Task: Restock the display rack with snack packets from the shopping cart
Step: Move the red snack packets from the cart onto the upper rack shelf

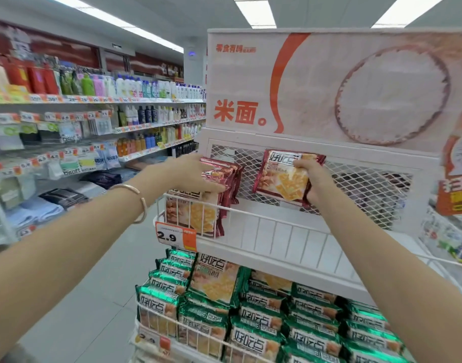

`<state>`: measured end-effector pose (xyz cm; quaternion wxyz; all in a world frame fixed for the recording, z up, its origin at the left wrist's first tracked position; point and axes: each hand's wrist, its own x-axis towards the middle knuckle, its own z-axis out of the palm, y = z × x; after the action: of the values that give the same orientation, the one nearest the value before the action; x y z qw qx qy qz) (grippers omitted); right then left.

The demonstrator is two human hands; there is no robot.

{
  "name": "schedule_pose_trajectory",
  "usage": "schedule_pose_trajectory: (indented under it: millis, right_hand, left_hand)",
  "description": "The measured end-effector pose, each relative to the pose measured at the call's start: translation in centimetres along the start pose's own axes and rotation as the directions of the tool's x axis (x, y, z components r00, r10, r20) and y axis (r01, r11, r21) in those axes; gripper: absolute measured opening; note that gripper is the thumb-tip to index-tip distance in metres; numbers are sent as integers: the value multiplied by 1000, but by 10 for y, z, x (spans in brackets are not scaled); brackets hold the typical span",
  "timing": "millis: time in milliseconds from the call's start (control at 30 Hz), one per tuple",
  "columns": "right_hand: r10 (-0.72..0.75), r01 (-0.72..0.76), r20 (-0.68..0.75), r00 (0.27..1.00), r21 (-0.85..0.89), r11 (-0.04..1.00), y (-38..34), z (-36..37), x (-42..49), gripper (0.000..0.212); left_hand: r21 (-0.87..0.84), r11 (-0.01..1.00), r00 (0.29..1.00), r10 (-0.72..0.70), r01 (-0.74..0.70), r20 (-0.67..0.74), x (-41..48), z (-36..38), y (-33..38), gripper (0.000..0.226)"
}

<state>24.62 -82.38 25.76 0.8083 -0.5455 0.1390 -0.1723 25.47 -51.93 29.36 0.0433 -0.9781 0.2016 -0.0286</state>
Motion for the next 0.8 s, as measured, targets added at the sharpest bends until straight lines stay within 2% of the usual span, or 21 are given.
schedule_pose_trajectory:
  millis: [67,100,167,233,267,333,400,467,500,533,600,667,733,800]
  right_hand:
    - [8,-7,15,1000,-66,998,-2,6,-4,57]
    - [15,-12,34,999,-84,996,-1,7,-2,59]
    - [32,-25,64,997,-99,995,1,6,8,83]
    - [35,-27,47,998,-157,987,9,-1,37,126]
    - [34,-26,46,998,-177,984,10,-3,44,133]
    - [36,-27,58,998,-150,988,12,-8,53,120]
    - [46,-35,58,997,-164,986,1,-3,22,102]
    - [18,-8,54,998,-183,983,-1,-2,18,77]
    - [8,7,73,997,-194,981,-1,0,18,66]
    - [7,9,71,997,-214,977,-1,2,20,65]
    - [25,-3,72,997,-280,960,3,5,23,78]
    - [59,-24,125,990,-265,964,10,8,29,70]
    - [97,-30,191,977,-326,945,17,9,26,43]
    - [58,119,307,950,-528,841,28,5,30,32]
  left_hand:
    - [-13,1000,1000,-9,9,12,1,18,14,94]
    - [10,1000,1000,-17,17,7,3,29,16,89]
    - [4,999,999,-32,32,6,6,40,10,77]
    - [-41,999,999,-28,30,37,9,36,1,74]
    - [-51,998,997,-29,33,66,11,33,-2,75]
    - [-22,999,990,-33,36,140,16,28,0,83]
    - [-7,999,968,-37,40,247,22,25,6,95]
    - [-86,991,937,-66,101,344,25,21,8,108]
    - [-135,982,932,-77,132,353,27,17,8,113]
    - [-176,972,944,-92,154,316,30,12,8,116]
    - [-220,969,991,-88,110,104,37,3,15,107]
    - [-251,967,997,18,-37,-78,47,-5,34,83]
    - [-230,964,991,133,-131,-10,59,-7,57,70]
    - [-62,984,980,170,-164,101,77,2,73,63]
